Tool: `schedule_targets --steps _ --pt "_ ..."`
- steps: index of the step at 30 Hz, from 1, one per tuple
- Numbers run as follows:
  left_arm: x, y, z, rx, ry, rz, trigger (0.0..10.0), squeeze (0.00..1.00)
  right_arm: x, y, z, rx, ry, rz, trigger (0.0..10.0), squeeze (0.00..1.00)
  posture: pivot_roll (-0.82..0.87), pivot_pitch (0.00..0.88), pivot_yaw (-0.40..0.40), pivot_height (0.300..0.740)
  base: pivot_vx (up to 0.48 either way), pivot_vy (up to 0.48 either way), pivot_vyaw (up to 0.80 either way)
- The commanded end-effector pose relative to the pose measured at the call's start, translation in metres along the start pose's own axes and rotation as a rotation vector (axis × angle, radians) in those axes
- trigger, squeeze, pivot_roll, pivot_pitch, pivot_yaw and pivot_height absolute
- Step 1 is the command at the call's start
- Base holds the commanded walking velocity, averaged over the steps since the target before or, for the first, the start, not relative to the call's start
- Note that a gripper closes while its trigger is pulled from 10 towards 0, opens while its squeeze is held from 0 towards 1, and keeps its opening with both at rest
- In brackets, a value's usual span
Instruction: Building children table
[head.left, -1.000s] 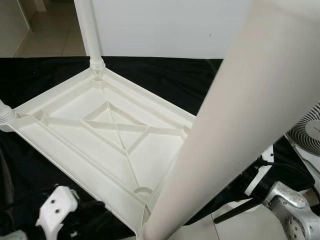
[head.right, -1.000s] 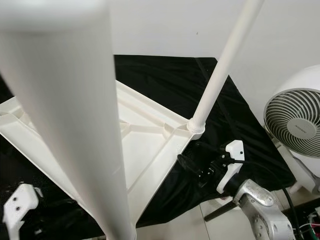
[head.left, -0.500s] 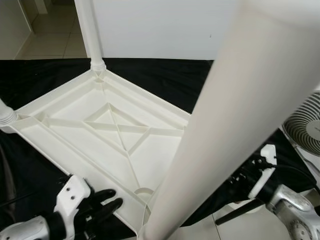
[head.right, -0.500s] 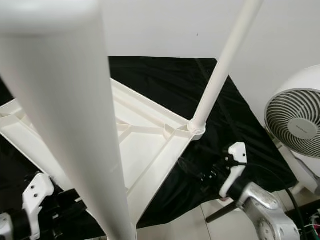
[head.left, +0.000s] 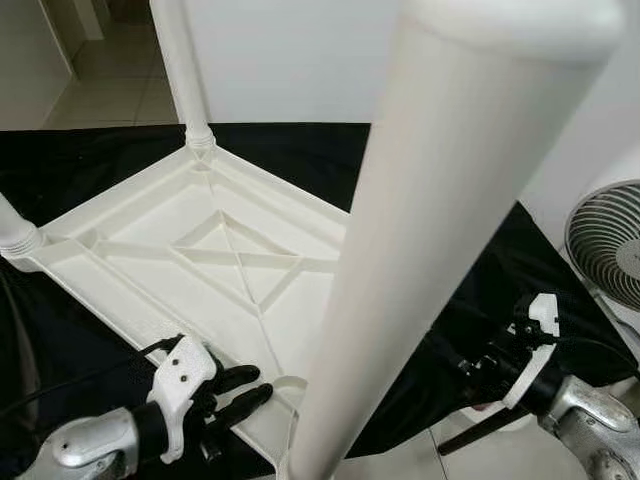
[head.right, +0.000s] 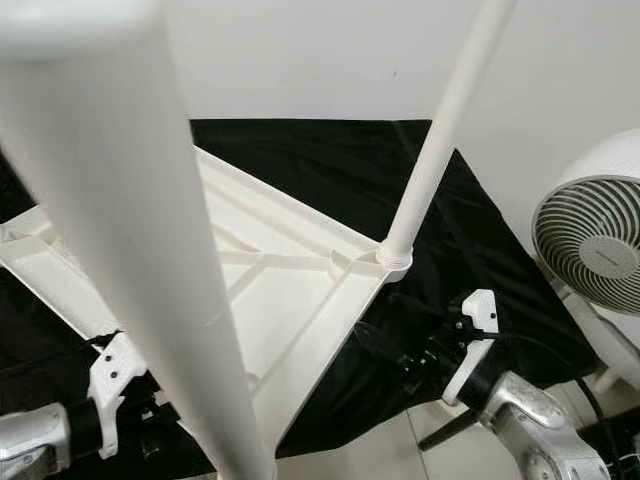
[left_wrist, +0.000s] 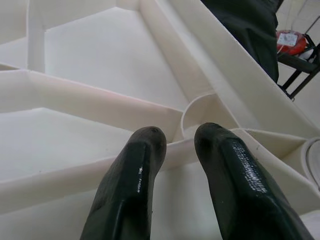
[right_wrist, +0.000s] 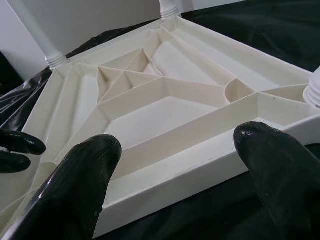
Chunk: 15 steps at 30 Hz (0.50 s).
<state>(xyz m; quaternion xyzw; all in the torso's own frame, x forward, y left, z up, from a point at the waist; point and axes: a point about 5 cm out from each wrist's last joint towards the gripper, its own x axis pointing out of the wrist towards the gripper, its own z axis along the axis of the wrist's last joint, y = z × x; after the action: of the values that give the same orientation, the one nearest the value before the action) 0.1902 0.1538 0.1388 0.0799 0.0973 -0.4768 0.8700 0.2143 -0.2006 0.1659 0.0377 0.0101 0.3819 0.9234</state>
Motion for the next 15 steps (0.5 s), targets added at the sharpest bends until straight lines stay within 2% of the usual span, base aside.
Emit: schedule_targets --steps 1,11,15 --pt "0.003 -0.004 -0.01 -0.02 0.043 -0.059 10.0 0.0 -0.001 0.002 0.001 0.006 -0.001 0.003 10.0 0.0 0.0 0.134 -0.008 0.74 0.0 0.0 0.0" --pt "0.016 -0.001 -0.014 0.001 0.044 -0.081 10.0 0.0 0.002 0.003 0.004 0.013 -0.023 0.007 10.0 0.0 0.0 0.139 -0.009 0.74 0.0 0.0 0.0" --pt "0.028 0.003 -0.015 0.024 0.032 -0.079 10.0 0.0 0.005 0.002 0.008 0.018 -0.053 0.0 10.0 0.0 0.0 0.142 -0.013 0.74 0.0 0.0 0.0"
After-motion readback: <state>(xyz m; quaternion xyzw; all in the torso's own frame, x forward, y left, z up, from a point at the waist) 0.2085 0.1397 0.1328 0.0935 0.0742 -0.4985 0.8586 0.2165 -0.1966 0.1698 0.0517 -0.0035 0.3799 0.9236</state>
